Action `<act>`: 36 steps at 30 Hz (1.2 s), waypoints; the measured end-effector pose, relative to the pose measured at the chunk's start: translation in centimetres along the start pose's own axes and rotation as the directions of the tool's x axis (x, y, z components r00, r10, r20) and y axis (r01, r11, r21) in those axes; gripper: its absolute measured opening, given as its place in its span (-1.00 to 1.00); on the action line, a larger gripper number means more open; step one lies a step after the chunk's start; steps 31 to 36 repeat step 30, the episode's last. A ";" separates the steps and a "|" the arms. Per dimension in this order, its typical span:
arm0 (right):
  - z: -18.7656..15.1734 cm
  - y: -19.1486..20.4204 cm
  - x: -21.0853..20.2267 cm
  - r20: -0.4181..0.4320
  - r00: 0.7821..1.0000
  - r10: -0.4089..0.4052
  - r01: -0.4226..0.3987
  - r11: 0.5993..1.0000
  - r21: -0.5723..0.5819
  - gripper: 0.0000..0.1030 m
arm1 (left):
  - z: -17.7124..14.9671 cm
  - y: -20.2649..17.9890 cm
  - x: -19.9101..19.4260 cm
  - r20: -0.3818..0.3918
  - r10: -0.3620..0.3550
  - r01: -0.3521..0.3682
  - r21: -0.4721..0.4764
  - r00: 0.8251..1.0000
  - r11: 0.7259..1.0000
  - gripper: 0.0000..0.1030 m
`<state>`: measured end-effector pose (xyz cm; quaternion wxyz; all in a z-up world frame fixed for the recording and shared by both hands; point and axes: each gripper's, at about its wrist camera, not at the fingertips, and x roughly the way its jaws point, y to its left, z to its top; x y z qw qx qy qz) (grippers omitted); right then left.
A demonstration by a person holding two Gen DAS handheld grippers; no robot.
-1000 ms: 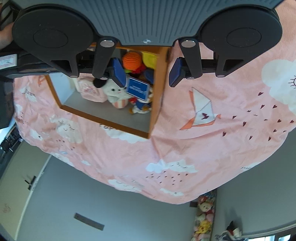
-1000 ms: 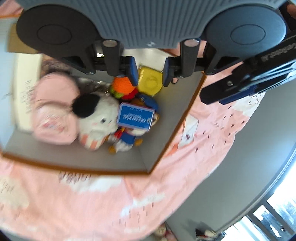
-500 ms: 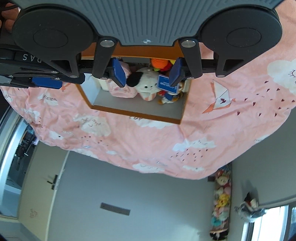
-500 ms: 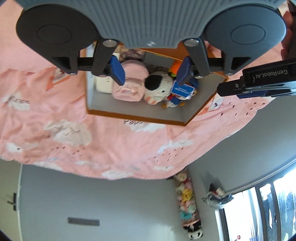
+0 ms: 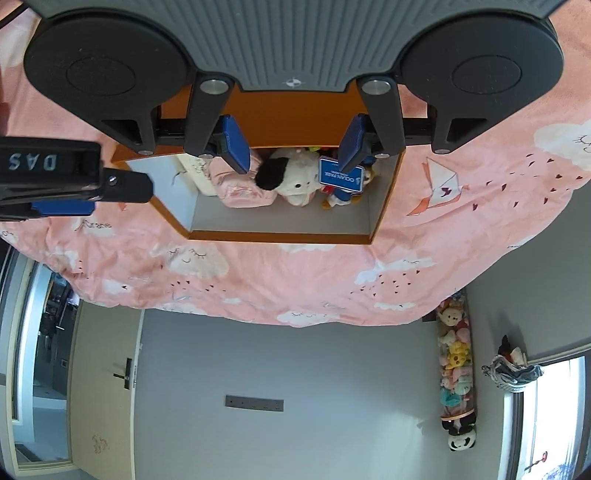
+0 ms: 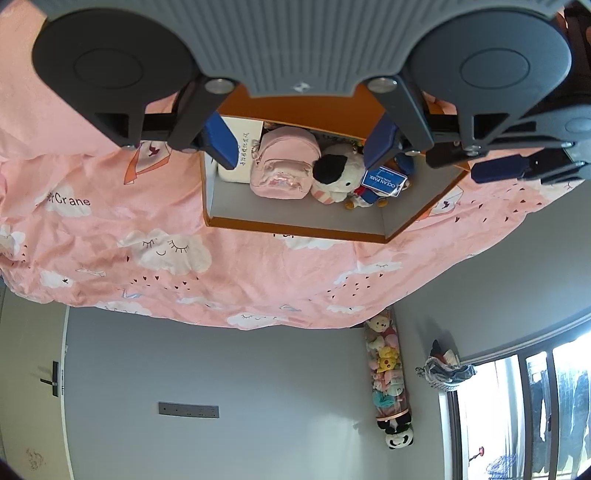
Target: Organize objects
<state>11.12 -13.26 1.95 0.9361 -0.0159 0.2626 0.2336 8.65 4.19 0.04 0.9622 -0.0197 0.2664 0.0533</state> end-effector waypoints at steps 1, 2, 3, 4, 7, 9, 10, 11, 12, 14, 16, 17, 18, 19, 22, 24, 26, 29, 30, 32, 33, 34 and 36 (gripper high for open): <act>-0.1 -0.1 0.1 0.002 1.000 -0.001 0.001 1.000 0.004 0.48 | -0.2 0.1 0.1 0.001 0.008 -0.008 0.000 1.000 1.000 0.26; -0.2 -0.1 0.2 0.003 1.000 -0.002 0.002 1.000 0.007 0.48 | -0.3 0.2 0.2 0.002 0.012 -0.012 0.002 1.000 1.000 0.27; -0.3 -0.1 0.4 0.001 1.000 -0.006 0.006 1.000 0.010 0.48 | -0.4 0.3 0.3 0.004 0.013 -0.013 0.004 1.000 1.000 0.27; -0.4 -0.2 0.5 -0.001 1.000 -0.007 0.007 1.000 0.011 0.48 | -0.7 0.4 0.2 0.006 0.010 -0.010 0.004 1.000 1.000 0.28; -0.6 -0.1 0.7 -0.004 1.000 -0.016 0.016 1.000 0.010 0.48 | -1.2 0.8 0.4 -0.003 -0.003 0.003 -0.003 1.000 1.000 0.30; -0.7 -0.1 0.9 0.001 1.000 -0.027 0.027 1.000 0.006 0.49 | -1.4 0.9 0.6 -0.008 -0.006 0.006 -0.003 1.000 1.000 0.30; -0.7 0.0 1.0 0.001 1.000 -0.031 0.031 1.000 0.002 0.50 | -1.4 0.9 0.6 -0.011 -0.004 0.004 -0.004 1.000 1.000 0.30; -0.8 0.0 1.0 -0.002 0.999 -0.032 0.032 0.999 -0.001 0.51 | -1.4 0.9 0.7 -0.016 -0.002 0.002 -0.007 1.000 1.000 0.30; -0.9 0.1 1.1 -0.005 1.000 -0.031 0.031 1.000 -0.003 0.52 | -1.4 1.0 0.8 -0.020 -0.005 0.004 -0.013 1.000 1.000 0.30; -1.1 0.1 1.3 -0.012 0.999 -0.029 0.029 1.000 -0.003 0.52 | -1.4 1.1 0.8 -0.026 -0.013 0.013 -0.024 1.000 1.000 0.30; -1.3 0.1 1.6 -0.021 0.999 -0.027 0.027 1.000 -0.002 0.55 | -1.5 1.2 0.9 -0.030 -0.019 0.018 -0.027 0.999 0.999 0.30; -1.4 0.1 1.7 -0.025 0.999 -0.026 0.026 1.000 0.000 0.58 | -1.5 1.3 1.0 -0.029 -0.020 0.020 -0.027 0.999 0.999 0.30; -1.5 0.0 1.8 -0.028 0.999 -0.026 0.026 1.000 0.002 0.59 | -1.6 1.3 1.1 -0.030 -0.019 0.018 -0.027 0.999 0.999 0.30; -1.6 0.0 1.9 -0.032 0.999 -0.025 0.025 1.000 0.004 0.59 | -1.6 1.3 1.1 -0.031 -0.018 0.018 -0.027 0.999 0.999 0.30; -1.7 -0.2 2.2 -0.042 0.999 -0.026 0.027 1.000 0.009 0.59 | -1.6 1.3 1.3 -0.034 -0.020 0.020 -0.026 0.999 0.999 0.31; -1.8 -0.3 2.3 -0.045 0.999 -0.027 0.027 1.000 0.012 0.59 | -1.6 1.4 1.4 -0.035 -0.021 0.021 -0.026 0.999 0.999 0.31; -1.8 -0.3 2.4 -0.048 0.998 -0.028 0.029 0.999 0.014 0.60 | -1.6 1.3 1.4 -0.037 -0.020 0.019 -0.025 0.999 0.999 0.31; -1.9 -0.3 2.6 -0.055 0.998 -0.029 0.030 0.999 0.016 0.60 | -1.8 1.4 1.5 -0.041 -0.019 0.018 -0.031 0.999 0.999 0.31; -2.0 -0.3 2.6 -0.057 0.998 -0.028 0.029 0.999 0.017 0.60 | -1.8 1.4 1.6 -0.042 -0.017 0.015 -0.033 0.999 0.999 0.32; -2.0 -0.3 2.6 -0.057 0.998 -0.028 0.029 0.999 0.017 0.60 | -1.8 1.4 1.6 -0.042 -0.017 0.015 -0.033 0.999 0.999 0.32; -2.0 -0.3 2.6 -0.057 0.998 -0.028 0.029 0.999 0.017 0.60 | -1.8 1.4 1.6 -0.042 -0.017 0.015 -0.033 0.999 0.999 0.32; -2.0 -0.3 2.6 -0.057 0.998 -0.028 0.029 0.999 0.017 0.60 | -1.8 1.4 1.6 -0.042 -0.017 0.015 -0.033 0.999 0.999 0.32; -2.0 -0.3 2.6 -0.057 0.998 -0.028 0.029 0.999 0.017 0.60 | -1.8 1.4 1.6 -0.042 -0.017 0.015 -0.033 0.999 0.999 0.32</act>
